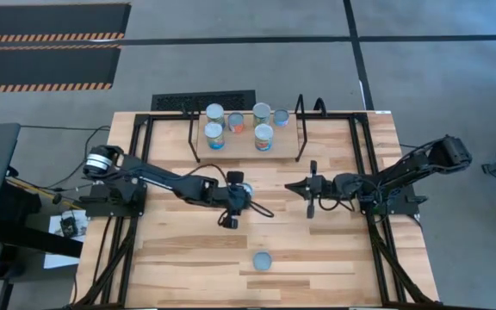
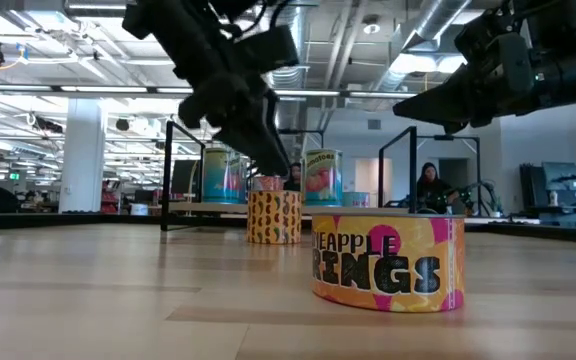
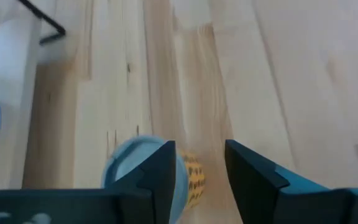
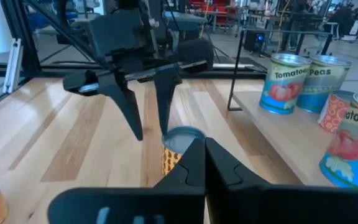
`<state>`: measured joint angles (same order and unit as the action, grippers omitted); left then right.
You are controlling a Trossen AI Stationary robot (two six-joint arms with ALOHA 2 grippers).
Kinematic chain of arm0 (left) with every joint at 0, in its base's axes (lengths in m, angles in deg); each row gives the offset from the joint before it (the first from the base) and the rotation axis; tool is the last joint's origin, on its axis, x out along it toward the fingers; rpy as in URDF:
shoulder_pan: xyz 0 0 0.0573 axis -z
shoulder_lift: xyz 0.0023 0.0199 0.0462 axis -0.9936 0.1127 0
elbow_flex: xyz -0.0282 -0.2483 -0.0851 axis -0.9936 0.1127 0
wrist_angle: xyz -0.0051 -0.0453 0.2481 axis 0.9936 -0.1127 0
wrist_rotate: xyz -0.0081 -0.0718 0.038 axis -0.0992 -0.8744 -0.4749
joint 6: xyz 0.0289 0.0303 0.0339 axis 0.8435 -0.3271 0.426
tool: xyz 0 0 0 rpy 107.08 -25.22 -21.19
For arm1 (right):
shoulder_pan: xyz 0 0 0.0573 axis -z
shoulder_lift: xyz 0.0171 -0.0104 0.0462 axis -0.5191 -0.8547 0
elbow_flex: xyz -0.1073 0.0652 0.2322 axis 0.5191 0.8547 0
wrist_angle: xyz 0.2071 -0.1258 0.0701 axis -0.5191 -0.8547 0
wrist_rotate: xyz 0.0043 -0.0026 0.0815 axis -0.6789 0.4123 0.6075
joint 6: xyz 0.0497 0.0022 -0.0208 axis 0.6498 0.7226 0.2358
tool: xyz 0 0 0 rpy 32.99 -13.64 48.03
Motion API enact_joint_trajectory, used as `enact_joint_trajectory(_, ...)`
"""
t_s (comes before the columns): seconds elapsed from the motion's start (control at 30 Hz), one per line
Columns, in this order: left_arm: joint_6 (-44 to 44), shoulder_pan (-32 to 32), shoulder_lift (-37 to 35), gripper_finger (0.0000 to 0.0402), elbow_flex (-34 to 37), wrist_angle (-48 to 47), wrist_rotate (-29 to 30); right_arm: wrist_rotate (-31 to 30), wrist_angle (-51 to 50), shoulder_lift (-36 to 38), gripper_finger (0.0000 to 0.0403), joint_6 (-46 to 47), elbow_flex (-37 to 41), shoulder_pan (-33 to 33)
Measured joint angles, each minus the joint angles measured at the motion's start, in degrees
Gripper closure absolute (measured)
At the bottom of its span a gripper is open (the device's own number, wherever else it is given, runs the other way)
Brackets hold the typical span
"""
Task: Pick and place cans onto a shelf
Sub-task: Put the canned beans on the shelf
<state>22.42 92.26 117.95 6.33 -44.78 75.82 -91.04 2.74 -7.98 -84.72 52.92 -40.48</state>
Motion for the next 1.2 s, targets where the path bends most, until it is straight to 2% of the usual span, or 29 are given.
enact_joint_trajectory(0.23, 0.66, -0.82, 2.52, 0.0276, -0.69, -2.67, 3.25, 0.0, 0.02, 0.0, 0.0392, -0.01, -0.01, -0.02)
enact_joint_trajectory(0.47, 1.98, -2.34, 3.82, 0.0347, -0.15, -2.82, 2.02, 0.0, -0.15, -0.02, 0.0392, 0.0, -0.01, -0.02)
enact_joint_trajectory(0.6, 4.4, -2.76, 3.54, 0.0392, -0.26, -3.43, 3.94, -0.01, -0.15, -0.02, 0.0392, 0.01, -0.01, -0.02)
enact_joint_trajectory(0.93, 0.1, -9.07, -2.17, 0.0399, -5.43, -8.68, 5.14, -0.01, -0.17, -0.02, 0.0392, 0.0, -0.01, -0.02)
enact_joint_trajectory(1.03, -1.59, -12.45, -2.3, 0.04, -8.56, -10.52, 5.22, -0.01, -0.12, -0.04, 0.0392, 0.0, -0.01, -0.02)
enact_joint_trajectory(1.2, -3.39, -18.95, -0.52, 0.0401, -11.34, -11.33, 2.07, -0.01, 0.07, -0.04, 0.0392, 0.04, -0.01, -0.03)
